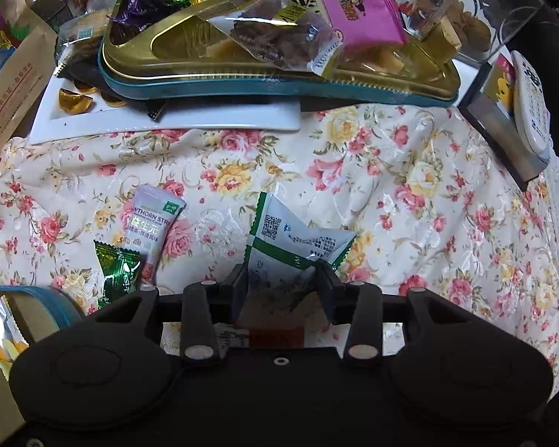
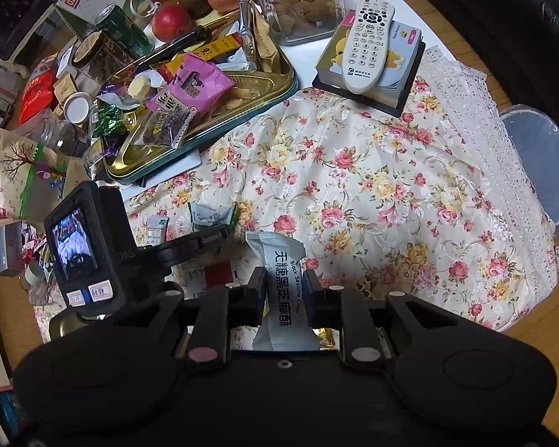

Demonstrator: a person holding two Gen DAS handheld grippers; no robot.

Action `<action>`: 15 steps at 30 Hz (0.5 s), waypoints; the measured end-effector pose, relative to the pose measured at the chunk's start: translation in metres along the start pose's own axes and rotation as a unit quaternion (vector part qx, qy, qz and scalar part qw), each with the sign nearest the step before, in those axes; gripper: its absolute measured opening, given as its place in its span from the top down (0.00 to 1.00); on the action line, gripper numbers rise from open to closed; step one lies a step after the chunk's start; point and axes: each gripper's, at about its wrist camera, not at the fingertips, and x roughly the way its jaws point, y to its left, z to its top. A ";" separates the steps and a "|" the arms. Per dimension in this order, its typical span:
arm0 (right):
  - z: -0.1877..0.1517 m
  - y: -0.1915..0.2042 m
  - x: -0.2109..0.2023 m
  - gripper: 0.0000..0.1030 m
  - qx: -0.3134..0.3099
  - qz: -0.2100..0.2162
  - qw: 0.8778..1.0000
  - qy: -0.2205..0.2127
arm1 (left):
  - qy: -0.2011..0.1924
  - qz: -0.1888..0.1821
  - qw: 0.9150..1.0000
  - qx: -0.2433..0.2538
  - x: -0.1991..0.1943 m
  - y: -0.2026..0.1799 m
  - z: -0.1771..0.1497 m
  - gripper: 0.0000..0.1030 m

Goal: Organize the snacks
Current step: 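Close the left gripper on the green-white packet and lift it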

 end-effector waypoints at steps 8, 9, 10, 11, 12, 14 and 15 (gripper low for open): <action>0.002 -0.001 0.001 0.79 0.001 0.002 1.000 0.006 | -0.026 0.011 1.000 -0.008 0.000 -0.011 0.013 0.52; 0.002 -0.001 0.001 0.79 0.000 0.002 1.000 0.006 | -0.030 0.018 0.999 -0.012 0.001 -0.011 0.014 0.52; 0.001 -0.001 0.001 0.79 -0.001 0.001 1.000 0.006 | -0.032 0.025 0.999 -0.016 0.003 -0.010 0.015 0.52; 0.001 0.000 0.001 0.79 -0.003 -0.001 1.000 0.006 | -0.031 0.026 0.999 -0.019 0.005 -0.009 0.017 0.49; 0.000 0.001 0.002 0.79 -0.006 -0.002 1.000 0.007 | -0.031 0.024 0.999 -0.022 0.008 -0.008 0.018 0.48; -0.001 0.002 0.004 0.79 -0.012 -0.005 1.000 0.010 | -0.036 0.027 0.999 -0.026 0.010 -0.008 0.022 0.46; -0.001 0.003 0.005 0.79 -0.014 -0.006 1.000 0.012 | -0.037 0.026 0.999 -0.027 0.011 -0.008 0.024 0.46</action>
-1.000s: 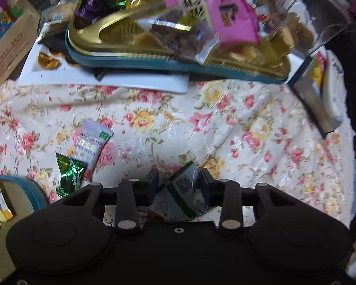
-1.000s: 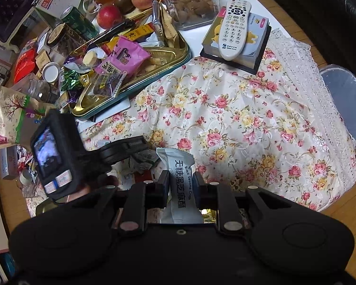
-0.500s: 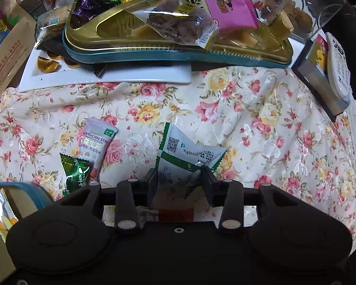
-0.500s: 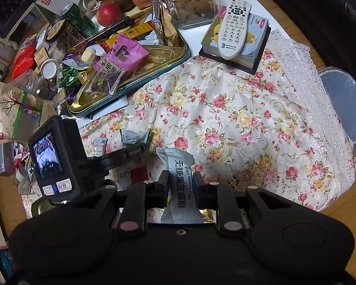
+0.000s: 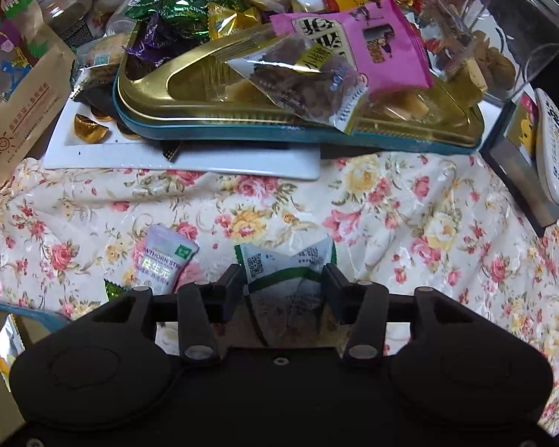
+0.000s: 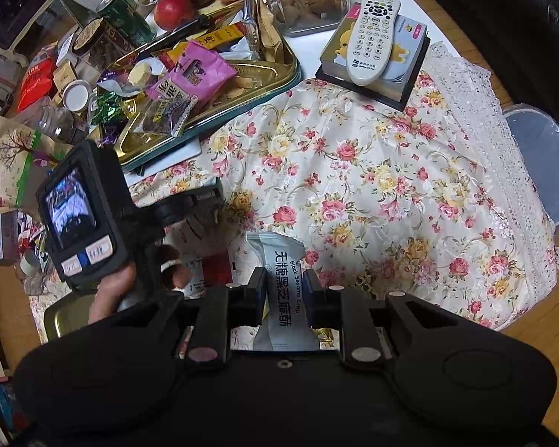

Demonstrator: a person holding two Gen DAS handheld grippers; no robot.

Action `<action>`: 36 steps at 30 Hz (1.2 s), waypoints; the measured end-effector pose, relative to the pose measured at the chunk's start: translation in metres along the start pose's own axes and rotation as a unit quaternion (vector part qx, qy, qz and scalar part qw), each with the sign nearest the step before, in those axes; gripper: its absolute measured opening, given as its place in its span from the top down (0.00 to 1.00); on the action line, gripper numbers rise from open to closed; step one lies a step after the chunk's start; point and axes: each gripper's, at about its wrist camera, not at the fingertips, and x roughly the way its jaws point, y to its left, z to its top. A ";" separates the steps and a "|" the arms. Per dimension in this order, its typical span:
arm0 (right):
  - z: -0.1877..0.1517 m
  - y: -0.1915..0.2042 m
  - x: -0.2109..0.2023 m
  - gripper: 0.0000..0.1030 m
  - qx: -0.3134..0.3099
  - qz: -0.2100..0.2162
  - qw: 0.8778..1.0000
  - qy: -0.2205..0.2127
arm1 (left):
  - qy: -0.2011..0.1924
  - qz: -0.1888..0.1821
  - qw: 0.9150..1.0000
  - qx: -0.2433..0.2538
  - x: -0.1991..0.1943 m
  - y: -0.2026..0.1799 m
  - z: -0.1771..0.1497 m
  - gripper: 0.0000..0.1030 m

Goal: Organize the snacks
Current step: 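Close the left gripper on the green-white packet and lift it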

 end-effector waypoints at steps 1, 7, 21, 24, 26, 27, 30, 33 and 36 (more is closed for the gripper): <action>0.000 0.001 0.001 0.79 -0.001 -0.002 1.000 0.001 | 0.002 0.000 1.000 0.000 0.000 0.001 0.001 0.45; 0.001 0.004 0.005 0.79 -0.007 -0.007 1.000 0.003 | 0.019 -0.010 1.000 -0.004 0.012 0.002 0.009 0.44; 0.003 0.013 -0.006 0.79 -0.006 0.003 1.000 -0.011 | 0.049 -0.048 0.996 -0.053 -0.018 0.027 0.007 0.76; 0.003 0.020 -0.005 0.79 -0.008 -0.002 1.000 -0.014 | 0.020 -0.047 0.998 -0.036 -0.036 0.037 0.003 0.76; 0.002 0.023 -0.002 0.79 -0.015 -0.010 1.000 -0.015 | 0.010 -0.048 0.998 -0.031 -0.039 0.041 0.001 0.76; 0.001 0.024 -0.001 0.79 -0.016 -0.014 1.000 -0.013 | 0.013 -0.051 0.998 -0.029 -0.038 0.043 0.001 0.76; 0.001 0.026 0.005 0.79 -0.018 -0.017 1.000 -0.007 | 0.021 -0.063 0.998 -0.022 -0.041 0.047 -0.002 0.74; 0.002 0.028 0.007 0.79 -0.019 -0.024 1.000 -0.007 | 0.014 -0.053 0.998 -0.020 -0.044 0.049 -0.006 0.74; 0.003 0.031 0.010 0.79 -0.021 -0.031 0.999 -0.007 | 0.001 -0.049 0.998 -0.028 -0.043 0.050 -0.006 0.72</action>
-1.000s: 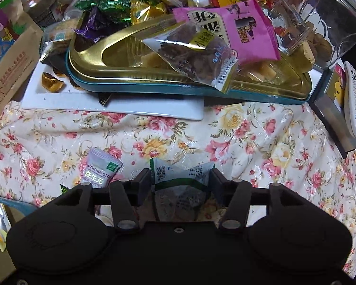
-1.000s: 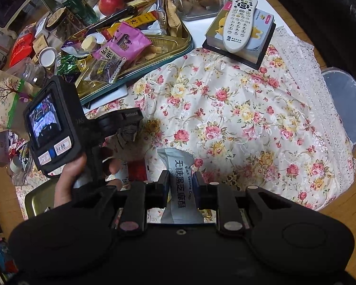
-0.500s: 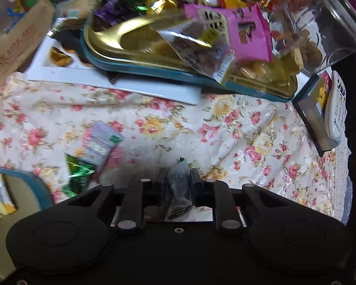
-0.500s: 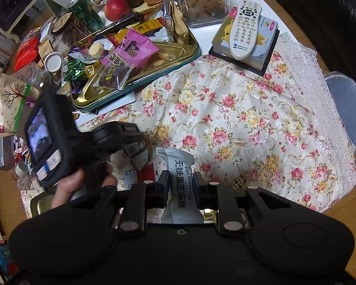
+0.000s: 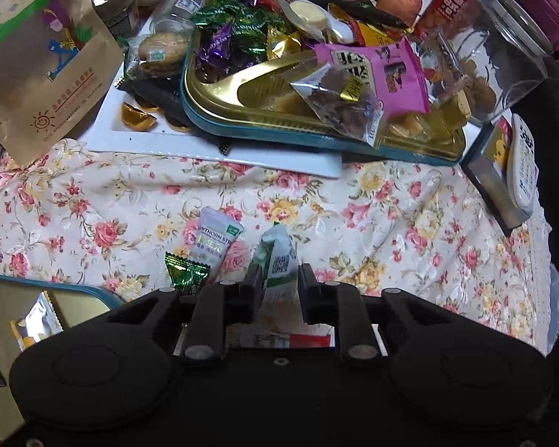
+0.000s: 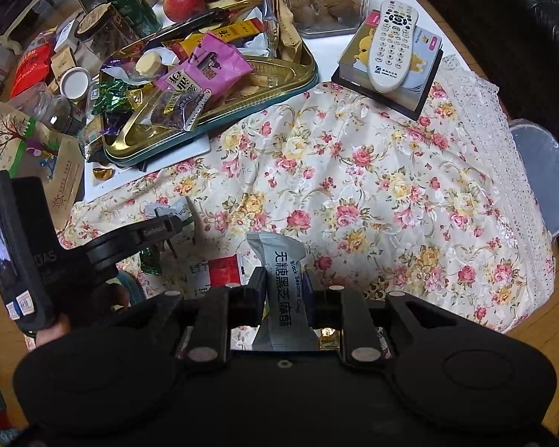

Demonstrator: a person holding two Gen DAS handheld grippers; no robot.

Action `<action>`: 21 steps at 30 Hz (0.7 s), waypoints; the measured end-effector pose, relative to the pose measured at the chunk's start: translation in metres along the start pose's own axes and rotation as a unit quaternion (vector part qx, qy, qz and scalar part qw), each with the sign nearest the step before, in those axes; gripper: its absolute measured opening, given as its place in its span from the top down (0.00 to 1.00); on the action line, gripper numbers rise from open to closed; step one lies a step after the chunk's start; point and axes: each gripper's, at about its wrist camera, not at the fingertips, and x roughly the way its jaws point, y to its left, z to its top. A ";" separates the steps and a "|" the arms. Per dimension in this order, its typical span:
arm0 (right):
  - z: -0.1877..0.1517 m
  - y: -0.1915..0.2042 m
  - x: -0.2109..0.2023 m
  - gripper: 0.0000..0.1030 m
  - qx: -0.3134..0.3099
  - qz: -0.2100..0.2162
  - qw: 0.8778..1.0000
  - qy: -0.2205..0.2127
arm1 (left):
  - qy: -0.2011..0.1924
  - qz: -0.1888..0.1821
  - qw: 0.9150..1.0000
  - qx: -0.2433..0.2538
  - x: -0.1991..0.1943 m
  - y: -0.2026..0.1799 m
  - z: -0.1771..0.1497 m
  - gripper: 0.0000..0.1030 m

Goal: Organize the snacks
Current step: 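Close the left gripper on the green-white packet and lift it, then carry both packets over the gold tray and open both grippers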

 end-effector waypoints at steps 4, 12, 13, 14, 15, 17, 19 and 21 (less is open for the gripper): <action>0.000 0.003 0.003 0.79 -0.006 0.001 1.000 0.006 | 0.015 0.004 1.000 -0.003 0.015 -0.005 0.002 0.71; 0.000 -0.003 0.002 0.79 -0.003 0.003 1.000 0.009 | 0.028 0.051 0.998 0.014 0.044 -0.016 0.000 0.55; 0.000 -0.004 0.001 0.79 -0.003 0.004 1.000 0.009 | 0.034 0.050 0.998 0.008 0.048 -0.015 0.000 0.56; 0.000 -0.004 0.000 0.79 -0.003 0.005 1.000 0.008 | 0.037 0.051 0.998 0.004 0.051 -0.014 0.000 0.57; 0.000 -0.004 -0.001 0.79 -0.003 0.005 1.000 0.007 | 0.034 0.052 0.998 0.000 0.052 -0.013 0.000 0.57; 0.000 -0.004 -0.002 0.79 -0.004 0.006 1.000 0.005 | 0.033 0.048 0.998 -0.005 0.050 -0.013 0.000 0.58; 0.000 -0.004 -0.003 0.79 -0.002 0.007 1.000 0.003 | 0.032 0.043 0.999 -0.010 0.045 -0.010 0.000 0.58; 0.000 -0.004 -0.003 0.79 0.001 0.006 1.000 0.003 | 0.026 0.040 0.999 -0.012 0.035 -0.008 0.001 0.58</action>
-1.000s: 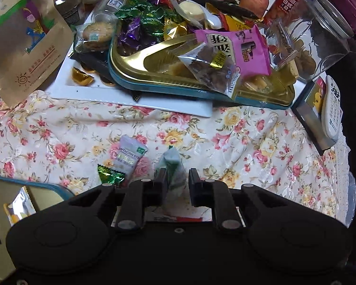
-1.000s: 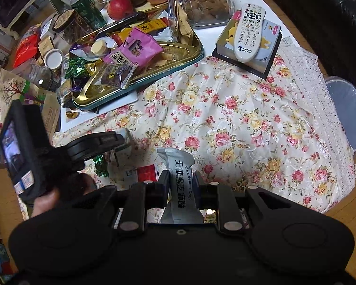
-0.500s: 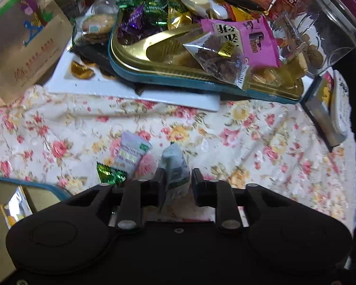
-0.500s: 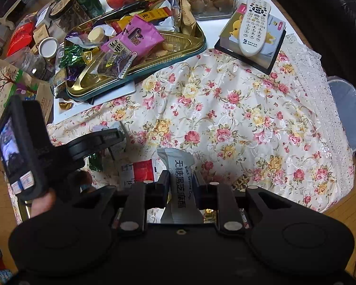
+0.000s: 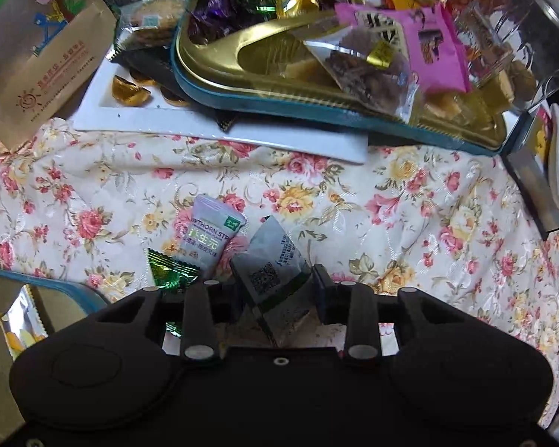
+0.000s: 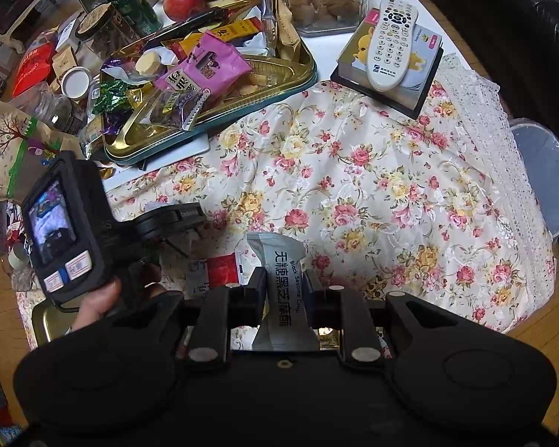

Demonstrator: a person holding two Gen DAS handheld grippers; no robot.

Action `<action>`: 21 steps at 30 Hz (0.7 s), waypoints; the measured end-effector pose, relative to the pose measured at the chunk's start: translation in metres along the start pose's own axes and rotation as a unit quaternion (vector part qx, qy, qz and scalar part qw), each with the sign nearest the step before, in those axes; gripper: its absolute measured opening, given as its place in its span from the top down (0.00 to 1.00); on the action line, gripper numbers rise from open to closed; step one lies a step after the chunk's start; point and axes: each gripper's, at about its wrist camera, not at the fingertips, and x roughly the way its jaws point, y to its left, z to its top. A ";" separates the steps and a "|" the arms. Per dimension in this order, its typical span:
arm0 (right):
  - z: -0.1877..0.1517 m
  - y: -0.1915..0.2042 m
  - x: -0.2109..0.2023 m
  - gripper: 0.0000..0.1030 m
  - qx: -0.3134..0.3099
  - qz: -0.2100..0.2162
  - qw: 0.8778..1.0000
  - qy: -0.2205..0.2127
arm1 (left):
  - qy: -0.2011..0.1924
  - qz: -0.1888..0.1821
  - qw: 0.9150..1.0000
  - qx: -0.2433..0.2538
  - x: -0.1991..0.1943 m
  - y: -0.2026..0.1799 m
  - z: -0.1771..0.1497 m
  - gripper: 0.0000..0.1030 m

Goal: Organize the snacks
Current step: 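Carry both packets over the gold tray and open both grippers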

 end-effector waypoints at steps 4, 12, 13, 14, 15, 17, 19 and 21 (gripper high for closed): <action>-0.002 0.007 -0.001 0.79 -0.007 0.001 1.000 -0.003 | -0.007 -0.003 1.000 0.000 -0.031 0.006 0.000 0.58; -0.015 0.042 0.003 0.79 -0.048 0.011 0.999 0.003 | -0.009 0.017 1.000 0.011 -0.098 0.045 -0.011 0.58; -0.018 0.048 0.006 0.79 -0.055 0.014 0.998 0.007 | -0.010 0.018 1.000 0.012 -0.106 0.053 -0.015 0.58; -0.022 0.056 0.008 0.79 -0.064 0.018 0.998 0.012 | -0.009 0.023 1.000 0.014 -0.111 0.062 -0.019 0.58; -0.026 0.064 0.011 0.79 -0.073 0.022 0.997 0.017 | -0.007 0.029 0.999 0.014 -0.115 0.071 -0.022 0.58; -0.035 0.082 0.016 0.79 -0.096 0.031 0.995 0.026 | -0.002 0.040 0.999 0.012 -0.123 0.091 -0.031 0.58; -0.045 0.099 0.021 0.79 -0.117 0.035 0.992 0.033 | 0.002 0.056 0.998 0.010 -0.128 0.111 -0.042 0.58; -0.056 0.115 0.027 0.79 -0.140 0.036 0.989 0.038 | -0.008 0.066 0.998 0.002 -0.133 0.130 -0.050 0.58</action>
